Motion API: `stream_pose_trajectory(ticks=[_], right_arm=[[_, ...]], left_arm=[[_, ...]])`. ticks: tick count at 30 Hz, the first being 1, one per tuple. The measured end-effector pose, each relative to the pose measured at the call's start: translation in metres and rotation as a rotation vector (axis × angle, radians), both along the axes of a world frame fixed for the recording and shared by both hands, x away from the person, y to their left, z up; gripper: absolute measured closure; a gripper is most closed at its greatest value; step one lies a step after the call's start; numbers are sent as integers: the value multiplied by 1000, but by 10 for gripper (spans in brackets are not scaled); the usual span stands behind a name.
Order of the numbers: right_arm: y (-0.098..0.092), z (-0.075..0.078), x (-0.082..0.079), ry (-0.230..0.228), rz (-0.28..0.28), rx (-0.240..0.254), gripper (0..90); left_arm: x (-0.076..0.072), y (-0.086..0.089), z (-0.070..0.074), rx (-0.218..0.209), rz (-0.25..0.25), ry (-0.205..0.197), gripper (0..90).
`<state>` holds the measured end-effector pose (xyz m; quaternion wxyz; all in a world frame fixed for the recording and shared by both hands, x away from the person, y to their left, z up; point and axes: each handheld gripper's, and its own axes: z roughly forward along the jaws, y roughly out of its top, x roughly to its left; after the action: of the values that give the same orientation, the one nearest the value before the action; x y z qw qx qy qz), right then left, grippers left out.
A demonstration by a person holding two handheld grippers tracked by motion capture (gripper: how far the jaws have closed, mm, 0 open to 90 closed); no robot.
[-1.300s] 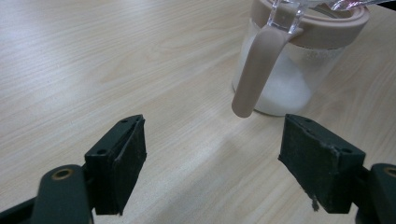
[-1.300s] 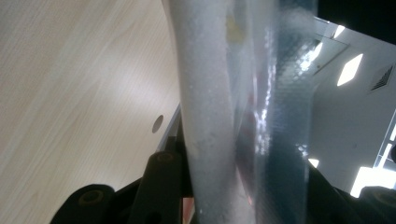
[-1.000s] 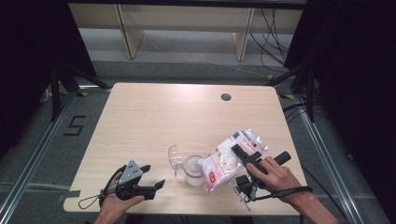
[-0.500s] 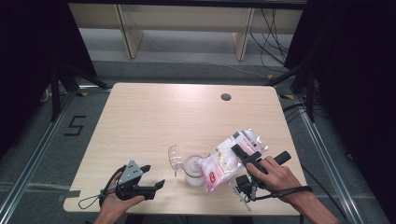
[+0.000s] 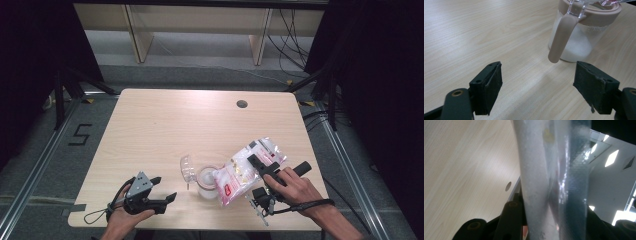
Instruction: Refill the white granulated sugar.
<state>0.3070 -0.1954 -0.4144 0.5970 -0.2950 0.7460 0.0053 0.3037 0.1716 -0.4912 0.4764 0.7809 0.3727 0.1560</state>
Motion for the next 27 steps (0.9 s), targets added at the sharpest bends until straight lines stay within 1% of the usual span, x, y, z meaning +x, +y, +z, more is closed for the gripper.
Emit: stream_pose_trajectory(ticks=[19,20,23,24,26,27], right_arm=[[-1,-1,0,7,-7,16,743],[-1,-1,0,8,-7,16,743],[-1,-1,0,9,-10,15,743],[-1,-1,0,17,-18,21,743],[-1,-1,0,11,-10,14,743],[-1,-1,0,12,-11,15,743]], left_arm=[[0,0,0,-1,6,-2,222],[-1,0,0,6,7,-1,222],[0,0,0,1,1,0,222],[0,0,0,0,1,-1,222],[0,0,0,2,6,-2,222],[0,0,0,-7,6,-2,221]])
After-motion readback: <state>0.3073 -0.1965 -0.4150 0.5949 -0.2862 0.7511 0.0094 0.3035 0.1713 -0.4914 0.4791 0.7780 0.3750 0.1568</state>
